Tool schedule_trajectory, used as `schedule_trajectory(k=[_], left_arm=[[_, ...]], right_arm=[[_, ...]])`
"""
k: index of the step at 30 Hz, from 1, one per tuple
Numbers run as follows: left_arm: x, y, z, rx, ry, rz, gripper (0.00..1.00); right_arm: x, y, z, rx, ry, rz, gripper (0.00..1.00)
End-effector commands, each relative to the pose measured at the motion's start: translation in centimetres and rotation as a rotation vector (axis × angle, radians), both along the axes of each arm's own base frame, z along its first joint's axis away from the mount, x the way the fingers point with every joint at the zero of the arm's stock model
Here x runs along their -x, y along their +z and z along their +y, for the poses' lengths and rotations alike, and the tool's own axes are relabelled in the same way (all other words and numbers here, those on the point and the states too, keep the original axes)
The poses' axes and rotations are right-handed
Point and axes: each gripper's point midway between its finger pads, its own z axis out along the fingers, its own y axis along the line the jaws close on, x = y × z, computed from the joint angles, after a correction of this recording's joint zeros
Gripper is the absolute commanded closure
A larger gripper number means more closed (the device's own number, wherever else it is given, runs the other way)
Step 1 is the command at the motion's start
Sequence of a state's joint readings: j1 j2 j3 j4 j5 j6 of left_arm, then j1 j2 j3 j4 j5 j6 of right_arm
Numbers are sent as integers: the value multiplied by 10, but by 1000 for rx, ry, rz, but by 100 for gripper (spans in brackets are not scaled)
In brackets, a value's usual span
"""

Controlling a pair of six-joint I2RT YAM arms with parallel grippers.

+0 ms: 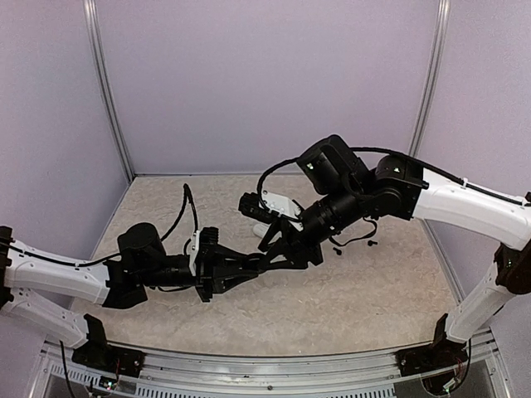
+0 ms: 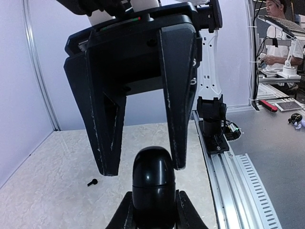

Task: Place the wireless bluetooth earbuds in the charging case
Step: Pass from the right arm to the left, then open the charging case to the charging case.

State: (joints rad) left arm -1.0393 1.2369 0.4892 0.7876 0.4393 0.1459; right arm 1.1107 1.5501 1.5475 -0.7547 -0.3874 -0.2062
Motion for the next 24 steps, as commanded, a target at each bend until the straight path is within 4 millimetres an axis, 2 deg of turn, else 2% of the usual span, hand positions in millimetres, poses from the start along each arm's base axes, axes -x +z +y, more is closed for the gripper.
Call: schedule_trajectory(k=[1,16,19,24], left_arm=[[11,21,10,84,-33,-61,92],[19,31,19,123,-37,-87,94],[15,32,21,137,-26,-64,94],[7,33,22,145,8,-46,94]], right_arm=[[-5,18,-4,-49,-41,-44,57],[-36,39,-18,-124,-173,-115,55],[-30,43,-20,-150,-145,-106,52],[-9,52,-16,-230,-59,-66,38]])
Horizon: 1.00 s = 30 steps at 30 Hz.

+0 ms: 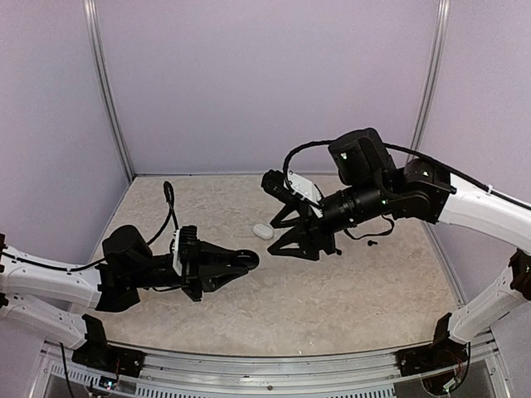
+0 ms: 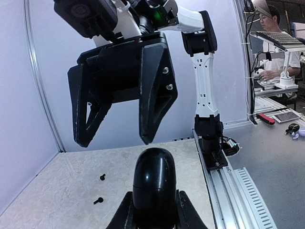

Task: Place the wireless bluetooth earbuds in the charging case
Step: Open the charging case to the charging case.

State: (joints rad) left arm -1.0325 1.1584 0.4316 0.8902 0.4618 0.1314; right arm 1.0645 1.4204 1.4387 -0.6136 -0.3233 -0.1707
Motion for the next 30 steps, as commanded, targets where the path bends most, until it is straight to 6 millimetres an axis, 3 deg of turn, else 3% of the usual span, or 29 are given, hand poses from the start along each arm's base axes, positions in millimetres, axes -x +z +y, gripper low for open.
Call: schedule_trajectory(k=[1,4,8,15,30], left_arm=[[-5,8,4,42,25,8,94],[-7,12,5,59,34,13,94],[-5,13,3,70,18,15,94],[-4,14,2,79,9,17,94],[-1,7,-2,45,-14,1,94]], right_arm=[[17,21,6,-106,72,15,33],[26,15,19,-97,96,15,22],[25,11,30,-88,94,7,18],[17,7,38,-82,70,-4,20],[2,43,23,-147,-34,-90,31]])
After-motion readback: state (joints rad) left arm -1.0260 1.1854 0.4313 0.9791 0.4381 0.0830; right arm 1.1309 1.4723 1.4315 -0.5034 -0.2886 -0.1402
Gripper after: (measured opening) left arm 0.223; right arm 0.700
